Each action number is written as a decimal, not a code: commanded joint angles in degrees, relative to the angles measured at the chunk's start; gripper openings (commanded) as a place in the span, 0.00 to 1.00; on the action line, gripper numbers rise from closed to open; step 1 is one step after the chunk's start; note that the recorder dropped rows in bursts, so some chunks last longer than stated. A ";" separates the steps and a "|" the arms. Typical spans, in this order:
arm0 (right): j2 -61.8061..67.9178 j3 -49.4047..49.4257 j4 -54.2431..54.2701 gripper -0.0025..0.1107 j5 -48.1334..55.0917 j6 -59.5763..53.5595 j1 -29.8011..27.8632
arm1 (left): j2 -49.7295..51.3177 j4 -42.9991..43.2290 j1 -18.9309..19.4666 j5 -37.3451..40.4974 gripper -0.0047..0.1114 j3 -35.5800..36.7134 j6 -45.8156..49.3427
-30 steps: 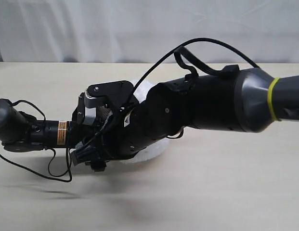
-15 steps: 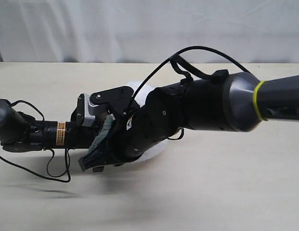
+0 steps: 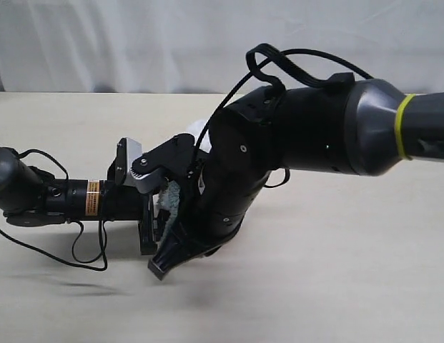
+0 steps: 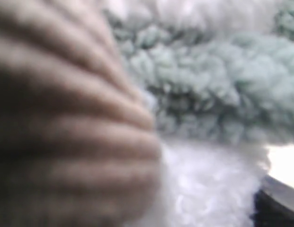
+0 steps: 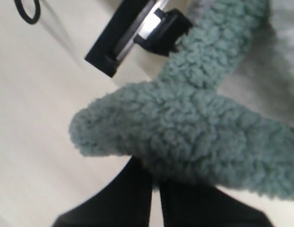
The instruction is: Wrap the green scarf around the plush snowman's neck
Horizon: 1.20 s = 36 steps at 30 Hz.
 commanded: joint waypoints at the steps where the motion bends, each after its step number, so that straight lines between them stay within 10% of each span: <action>1: -0.56 -0.46 -6.71 0.06 5.17 0.51 0.15 | -0.19 -1.18 -0.20 -1.36 0.04 -0.25 -0.82; 12: -0.44 -0.46 -9.02 0.09 4.31 -0.19 0.15 | -0.19 -0.93 -0.20 -1.36 0.04 -0.25 -0.91; 22: -0.44 -0.72 -7.96 0.60 4.71 0.49 0.15 | -0.19 -0.93 -0.20 -1.36 0.04 -0.25 -0.91; 36: -0.44 -7.87 -6.73 0.62 17.03 -2.90 3.24 | -0.19 -1.03 -0.20 -1.36 0.04 -0.25 -0.91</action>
